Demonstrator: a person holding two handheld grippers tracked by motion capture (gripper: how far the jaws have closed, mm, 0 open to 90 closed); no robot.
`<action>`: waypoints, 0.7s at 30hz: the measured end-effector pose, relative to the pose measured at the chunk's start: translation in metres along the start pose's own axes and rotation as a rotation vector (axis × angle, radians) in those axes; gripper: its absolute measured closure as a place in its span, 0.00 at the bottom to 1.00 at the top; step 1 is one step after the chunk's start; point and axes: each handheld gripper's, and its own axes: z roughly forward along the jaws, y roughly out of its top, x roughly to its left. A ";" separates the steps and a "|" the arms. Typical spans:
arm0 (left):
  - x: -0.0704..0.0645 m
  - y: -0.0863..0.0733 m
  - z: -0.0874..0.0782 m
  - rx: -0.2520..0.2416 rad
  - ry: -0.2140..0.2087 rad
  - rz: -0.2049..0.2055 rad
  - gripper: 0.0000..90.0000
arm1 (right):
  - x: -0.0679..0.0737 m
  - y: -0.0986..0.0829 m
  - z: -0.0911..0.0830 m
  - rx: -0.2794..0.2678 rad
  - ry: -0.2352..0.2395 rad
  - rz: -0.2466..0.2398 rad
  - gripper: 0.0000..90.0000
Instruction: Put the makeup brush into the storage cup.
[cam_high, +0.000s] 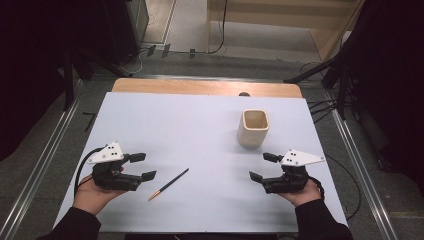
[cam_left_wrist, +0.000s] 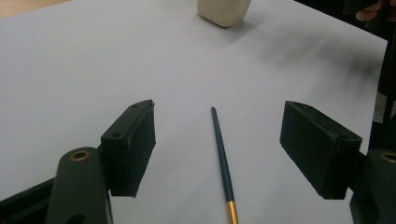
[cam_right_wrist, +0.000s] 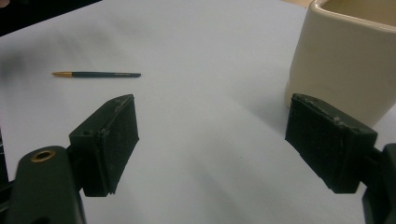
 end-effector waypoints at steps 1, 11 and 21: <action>0.000 0.000 0.000 0.000 0.000 0.000 0.30 | 0.000 0.000 0.000 -0.001 -0.001 0.000 0.20; -0.001 0.000 0.000 0.002 -0.002 0.000 0.30 | 0.000 0.000 0.000 -0.003 0.005 0.002 0.21; -0.001 0.000 0.000 0.000 -0.002 0.002 0.30 | -0.001 0.000 0.000 -0.004 0.005 0.005 0.21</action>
